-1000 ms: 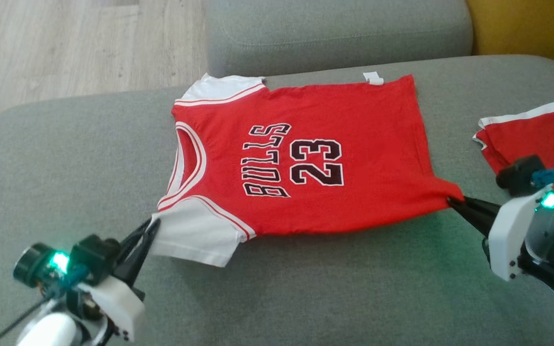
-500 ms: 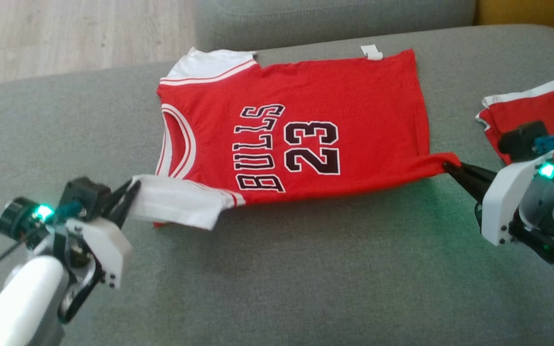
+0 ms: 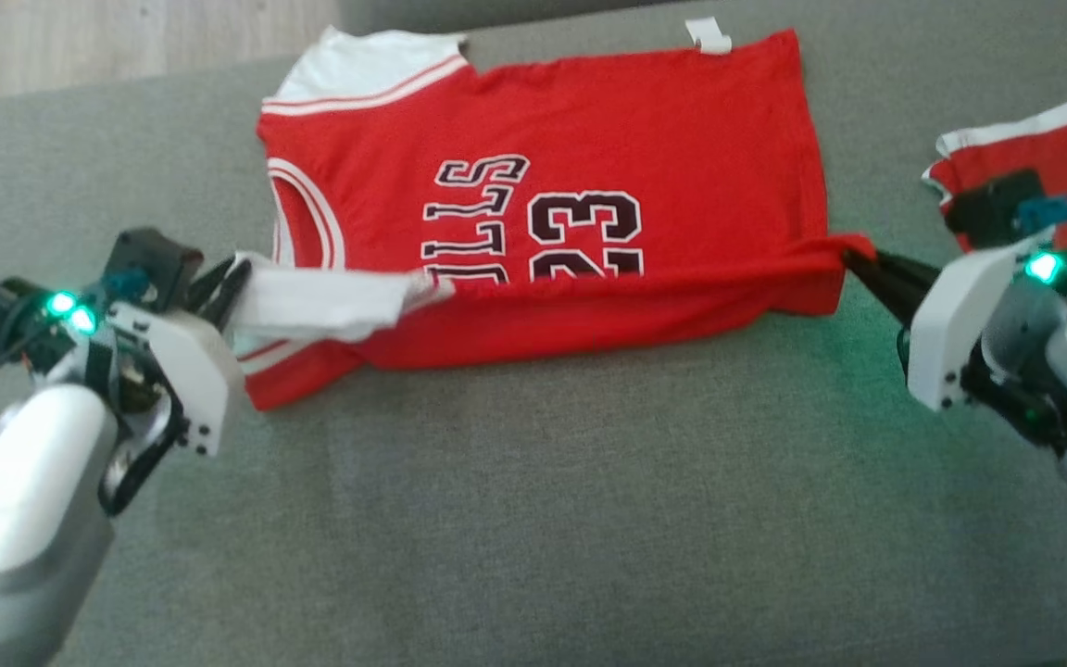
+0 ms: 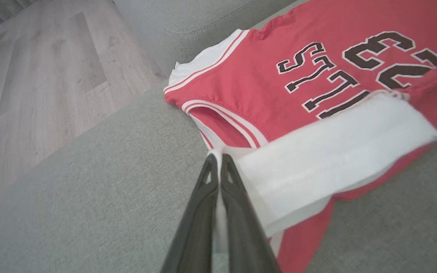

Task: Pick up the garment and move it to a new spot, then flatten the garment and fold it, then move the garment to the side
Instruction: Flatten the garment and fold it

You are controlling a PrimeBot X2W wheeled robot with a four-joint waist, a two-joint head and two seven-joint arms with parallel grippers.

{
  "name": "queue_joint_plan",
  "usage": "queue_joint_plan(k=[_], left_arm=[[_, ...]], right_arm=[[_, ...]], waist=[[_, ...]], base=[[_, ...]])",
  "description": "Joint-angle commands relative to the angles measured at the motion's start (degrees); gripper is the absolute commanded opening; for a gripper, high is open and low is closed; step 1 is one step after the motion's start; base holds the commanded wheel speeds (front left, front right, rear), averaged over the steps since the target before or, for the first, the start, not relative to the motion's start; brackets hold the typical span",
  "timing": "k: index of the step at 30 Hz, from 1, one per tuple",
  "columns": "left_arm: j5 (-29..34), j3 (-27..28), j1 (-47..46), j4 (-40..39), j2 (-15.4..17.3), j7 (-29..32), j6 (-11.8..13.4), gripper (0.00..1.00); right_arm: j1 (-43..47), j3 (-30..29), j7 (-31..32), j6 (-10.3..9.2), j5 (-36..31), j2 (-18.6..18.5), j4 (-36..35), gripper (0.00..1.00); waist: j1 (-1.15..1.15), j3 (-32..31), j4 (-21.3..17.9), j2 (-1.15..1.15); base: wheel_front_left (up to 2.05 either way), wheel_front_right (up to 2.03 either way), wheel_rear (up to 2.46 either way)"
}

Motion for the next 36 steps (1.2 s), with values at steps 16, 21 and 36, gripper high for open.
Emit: queue_joint_plan(k=[16,21,36], left_arm=[[0.8,-3.5,-16.2,8.9,1.6,0.7,-0.8,0.19],[1.1,-0.8,-20.1,11.5,-0.9,-7.9,2.5,1.00],[-3.6,9.4,-12.8,8.9,-10.1,-35.9,11.8,1.00]], right_arm=[[-10.5,6.5,-0.7,-0.04,-0.5,1.5,4.9,0.00],[-12.9,4.6,-6.5,-0.04,-1.4,3.1,9.1,1.00],[-10.6,-16.9,-30.1,-0.04,-12.0,12.8,15.6,1.00]], waist=[[-0.01,6.8,-1.5,0.00],[-0.01,7.3,-1.6,0.00],[-0.01,-2.1,-0.9,0.00]], base=[[0.00,0.00,0.00],[0.00,0.00,0.00],[0.00,0.00,0.00]])
